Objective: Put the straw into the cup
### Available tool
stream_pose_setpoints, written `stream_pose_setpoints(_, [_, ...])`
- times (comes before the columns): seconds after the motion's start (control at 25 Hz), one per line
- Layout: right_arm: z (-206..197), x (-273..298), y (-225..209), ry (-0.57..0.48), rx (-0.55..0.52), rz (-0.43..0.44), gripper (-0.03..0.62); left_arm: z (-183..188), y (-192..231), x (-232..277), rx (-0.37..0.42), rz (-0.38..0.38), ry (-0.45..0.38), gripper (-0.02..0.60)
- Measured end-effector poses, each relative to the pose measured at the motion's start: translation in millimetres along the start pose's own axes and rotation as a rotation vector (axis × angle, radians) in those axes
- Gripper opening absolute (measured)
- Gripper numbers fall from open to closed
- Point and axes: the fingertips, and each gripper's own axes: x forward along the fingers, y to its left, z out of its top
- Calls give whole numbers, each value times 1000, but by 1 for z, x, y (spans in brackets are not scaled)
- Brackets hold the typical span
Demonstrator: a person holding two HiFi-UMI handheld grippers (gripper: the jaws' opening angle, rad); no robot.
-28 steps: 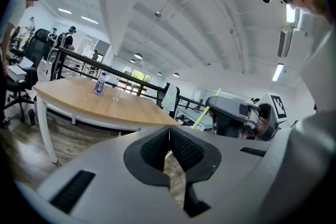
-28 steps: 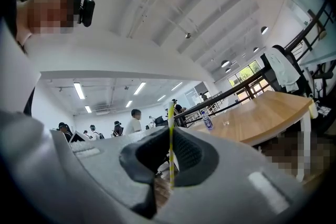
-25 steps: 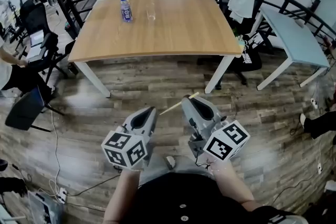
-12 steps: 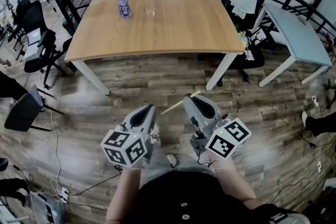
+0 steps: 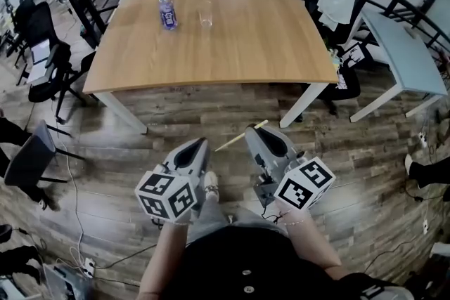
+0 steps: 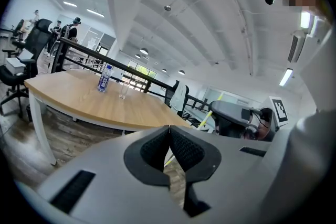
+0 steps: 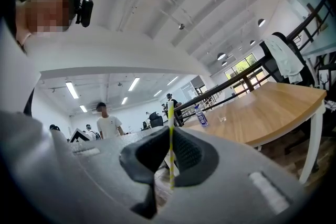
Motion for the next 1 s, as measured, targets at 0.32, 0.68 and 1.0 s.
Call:
stream_pose_setpoints(0.32, [21, 94, -31, -16, -5, -28, 14, 62, 68, 42, 16, -25, -3, 18])
stream_pose_setpoints(0.68, [31, 187, -55, -14, -22, -51, 14, 112, 129, 80, 12, -79, -7, 18])
stream_pose_setpoints(1.0, [32, 225, -70, -15, -18, -76, 14, 129, 168, 103, -1, -95, 8, 18])
